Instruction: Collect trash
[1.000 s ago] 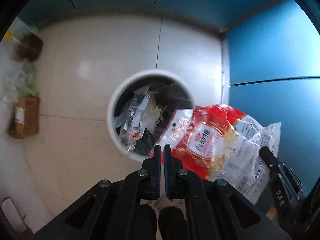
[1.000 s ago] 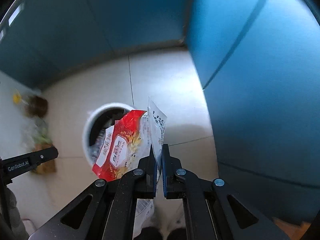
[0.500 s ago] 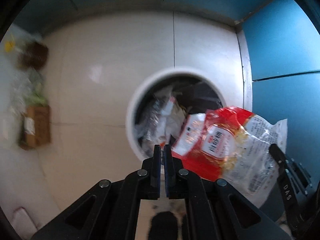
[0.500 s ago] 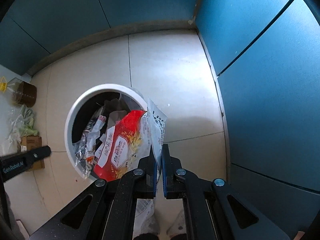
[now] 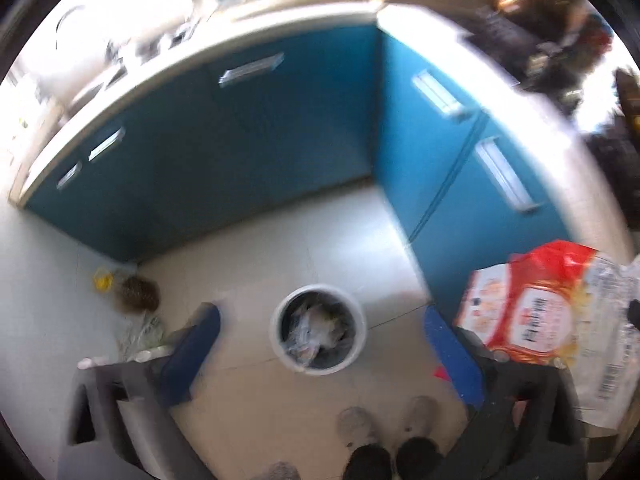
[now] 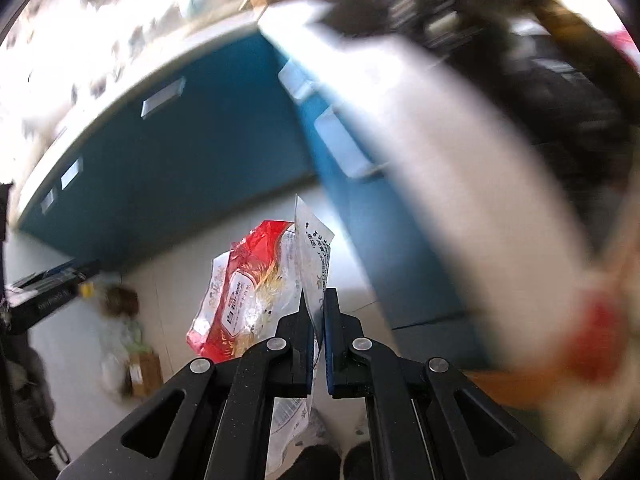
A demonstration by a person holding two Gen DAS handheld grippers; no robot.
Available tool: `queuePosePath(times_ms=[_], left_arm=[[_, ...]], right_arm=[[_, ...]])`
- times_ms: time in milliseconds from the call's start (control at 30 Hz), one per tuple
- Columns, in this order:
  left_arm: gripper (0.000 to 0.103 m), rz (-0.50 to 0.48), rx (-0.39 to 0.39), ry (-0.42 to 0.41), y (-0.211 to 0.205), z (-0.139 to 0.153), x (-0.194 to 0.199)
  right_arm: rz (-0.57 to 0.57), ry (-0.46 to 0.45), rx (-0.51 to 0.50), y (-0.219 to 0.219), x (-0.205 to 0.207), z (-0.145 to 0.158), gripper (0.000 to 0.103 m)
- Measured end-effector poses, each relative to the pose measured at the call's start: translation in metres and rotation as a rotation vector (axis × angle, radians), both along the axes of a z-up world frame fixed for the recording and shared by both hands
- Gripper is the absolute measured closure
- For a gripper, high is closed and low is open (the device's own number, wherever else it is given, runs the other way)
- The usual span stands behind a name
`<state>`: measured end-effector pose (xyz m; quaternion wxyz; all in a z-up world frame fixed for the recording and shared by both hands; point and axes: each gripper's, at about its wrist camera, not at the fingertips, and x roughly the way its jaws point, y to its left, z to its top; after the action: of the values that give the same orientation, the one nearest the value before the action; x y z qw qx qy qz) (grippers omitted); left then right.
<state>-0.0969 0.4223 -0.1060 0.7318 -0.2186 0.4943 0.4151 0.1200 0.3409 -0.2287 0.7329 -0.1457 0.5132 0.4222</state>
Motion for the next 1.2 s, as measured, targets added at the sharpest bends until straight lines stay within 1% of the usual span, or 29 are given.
queuePosePath(times_ms=[33,67,100,133,167,233,267,300,333,367,433,500,533,567,600,633,667,700,733,767,800,833,867,900,1000,1033,1067,1100,1200], left_arm=[[0.000,-0.031,-0.001,-0.004,-0.015,0.009,0.016],[0.000,-0.078,-0.027,0.000,-0.034,0.012,0.038],[0.000,-0.123,-0.049,-0.004,-0.050,0.017,0.055],[0.000,-0.194,-0.073,-0.021,-0.075,0.019,0.080],[0.000,-0.239,-0.087,-0.027,-0.092,0.022,0.097],[0.000,-0.352,-0.129,-0.051,-0.130,0.024,0.140],[0.000,-0.414,-0.155,-0.070,-0.153,0.027,0.165],[0.000,-0.466,-0.191,-0.083,-0.171,0.026,0.187],[0.000,-0.506,-0.230,-0.089,-0.185,0.024,0.207],[0.000,-0.553,-0.264,-0.083,-0.201,0.019,0.229],[0.000,-0.622,-0.297,-0.047,-0.225,0.003,0.262],[0.001,-0.670,-0.308,0.009,-0.241,-0.020,0.291],[0.003,-0.684,-0.307,0.039,-0.246,-0.031,0.301],[0.009,-0.698,-0.303,0.074,-0.250,-0.042,0.309],[0.014,-0.707,-0.290,0.107,-0.253,-0.051,0.313],[0.021,-0.719,-0.224,0.130,-0.257,-0.054,0.315],[0.028,-0.742,-0.186,0.139,-0.266,-0.051,0.312],[0.033,-0.757,-0.177,0.133,-0.267,-0.050,0.310],[0.045,-0.755,-0.170,0.132,-0.266,-0.048,0.308],[0.063,-0.753,-0.166,0.125,-0.264,-0.044,0.306],[0.076,-0.756,-0.151,0.126,-0.263,-0.041,0.303],[0.093,-0.759,-0.154,0.119,-0.260,-0.039,0.301],[0.098,-0.746,-0.177,0.103,-0.254,-0.036,0.298],[0.098,-0.736,-0.191,0.090,-0.249,-0.033,0.295],[0.099,-0.708,-0.190,0.049,-0.239,-0.019,0.283],[0.099,-0.692,-0.186,0.029,-0.231,-0.011,0.275],[0.099,-0.683,-0.183,0.014,-0.237,-0.002,0.265],[0.099,-0.667,-0.182,0.000,-0.230,0.005,0.262],[0.099,-0.608,-0.166,-0.048,-0.202,0.027,0.236]], right_arm=[[-0.044,-0.007,0.009,-0.024,0.013,0.015,0.099],[-0.101,-0.022,0.015,-0.054,0.030,0.031,0.099],[-0.179,-0.041,0.022,-0.095,0.051,0.046,0.099],[-0.223,-0.046,0.027,-0.117,0.063,0.053,0.099],[-0.316,-0.060,0.033,-0.158,0.082,0.061,0.099],[-0.432,-0.082,0.037,-0.210,0.106,0.068,0.099],[-0.524,-0.093,0.041,-0.248,0.120,0.068,0.099],[-0.578,-0.092,0.045,-0.270,0.128,0.068,0.099],[-0.635,-0.075,0.059,-0.291,0.139,0.068,0.099],[-0.725,-0.040,0.082,-0.323,0.151,0.060,0.099],[-0.825,-0.015,0.096,-0.360,0.164,0.046,0.099],[-0.907,0.006,0.095,-0.389,0.174,0.028,0.099],[-0.936,0.006,0.089,-0.401,0.176,0.019,0.099],[-0.968,0.008,0.078,-0.412,0.182,0.008,0.099],[-0.988,0.013,0.071,-0.419,0.187,-0.001,0.099],[-1.007,0.022,0.070,-0.426,0.191,-0.009,0.099],[-1.022,0.033,0.069,-0.431,0.191,-0.016,0.099],[-1.029,0.040,0.068,-0.431,0.192,-0.022,0.099],[-1.033,0.047,0.068,-0.429,0.190,-0.027,0.099],[-1.034,0.055,0.068,-0.425,0.192,-0.033,0.099],[-1.029,0.061,0.067,-0.422,0.191,-0.035,0.099],[-1.020,0.064,0.065,-0.417,0.191,-0.035,0.099],[-1.005,0.070,0.067,-0.413,0.191,-0.034,0.099],[-0.991,0.072,0.068,-0.408,0.192,-0.032,0.099],[-0.926,0.070,0.083,-0.388,0.186,-0.014,0.099],[-0.902,0.064,0.090,-0.381,0.183,-0.006,0.099],[-0.872,0.058,0.104,-0.372,0.181,0.002,0.099],[-0.833,0.043,0.115,-0.361,0.177,0.014,0.099],[-0.729,0.009,0.158,-0.331,0.166,0.051,0.099]])
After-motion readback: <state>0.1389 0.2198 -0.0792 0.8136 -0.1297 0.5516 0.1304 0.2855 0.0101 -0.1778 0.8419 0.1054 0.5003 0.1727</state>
